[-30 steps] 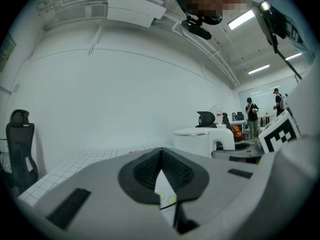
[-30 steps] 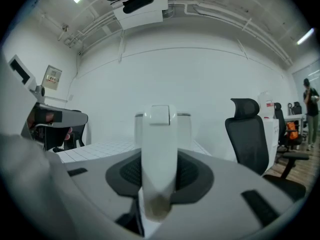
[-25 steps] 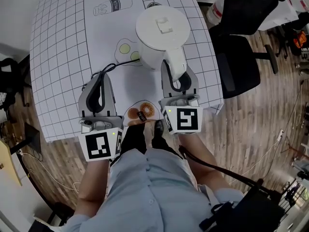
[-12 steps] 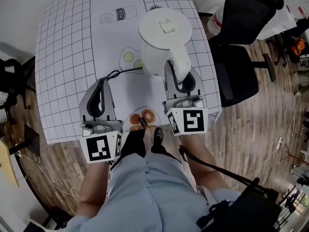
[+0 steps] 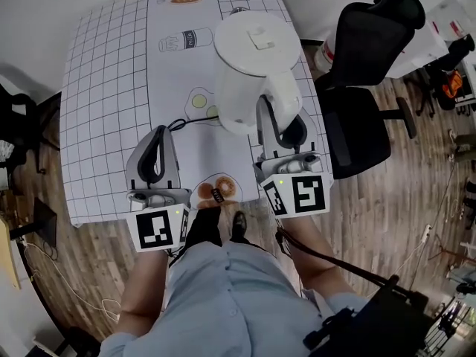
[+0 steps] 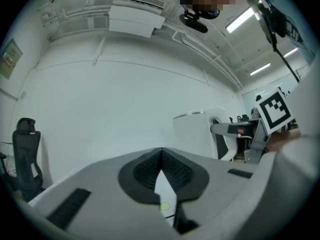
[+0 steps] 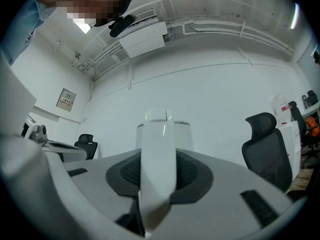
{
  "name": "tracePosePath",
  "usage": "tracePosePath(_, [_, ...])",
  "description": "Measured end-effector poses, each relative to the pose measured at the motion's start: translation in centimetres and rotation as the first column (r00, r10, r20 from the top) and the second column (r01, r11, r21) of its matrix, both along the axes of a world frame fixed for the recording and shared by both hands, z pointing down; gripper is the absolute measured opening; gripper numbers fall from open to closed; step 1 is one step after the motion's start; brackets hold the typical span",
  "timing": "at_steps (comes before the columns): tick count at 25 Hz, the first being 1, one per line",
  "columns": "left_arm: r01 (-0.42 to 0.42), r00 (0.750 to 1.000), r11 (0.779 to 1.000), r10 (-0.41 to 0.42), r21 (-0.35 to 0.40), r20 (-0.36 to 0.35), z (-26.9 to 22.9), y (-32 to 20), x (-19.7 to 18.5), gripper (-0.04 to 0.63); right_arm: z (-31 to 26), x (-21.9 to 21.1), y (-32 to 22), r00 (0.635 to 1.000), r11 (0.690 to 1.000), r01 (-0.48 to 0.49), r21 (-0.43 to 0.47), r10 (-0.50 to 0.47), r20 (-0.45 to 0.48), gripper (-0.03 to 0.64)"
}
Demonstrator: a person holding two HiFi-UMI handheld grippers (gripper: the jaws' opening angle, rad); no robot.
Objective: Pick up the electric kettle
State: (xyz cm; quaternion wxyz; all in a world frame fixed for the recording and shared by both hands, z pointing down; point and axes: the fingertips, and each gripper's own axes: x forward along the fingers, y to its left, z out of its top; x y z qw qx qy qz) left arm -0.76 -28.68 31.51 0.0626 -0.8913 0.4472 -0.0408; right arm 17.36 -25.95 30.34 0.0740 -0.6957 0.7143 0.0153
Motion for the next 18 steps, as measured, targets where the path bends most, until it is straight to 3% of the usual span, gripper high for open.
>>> tracePosePath(8, [-0.003,1.000,0.999,0.003,0.037,-0.016,-2.1,2.0,1.0,0.000,-4.1,-0.1,2.0,0.999,0.998,0.035,0.056,-0.033,-0.023,0.103])
tracePosePath(13, [0.047,0.998,0.997,-0.044,0.068,-0.053,-6.0,5.1,2.3,0.000,-8.9,0.2,4.2,0.993,0.989,0.114,0.091,-0.109,-0.053,0.104])
tracePosePath(18, [0.078,0.996,0.995,-0.075,0.068,-0.045,-4.0,7.9,-1.0,0.000,-6.9,-3.6,5.7,0.986,0.981,0.164,0.102,-0.162,-0.029,0.104])
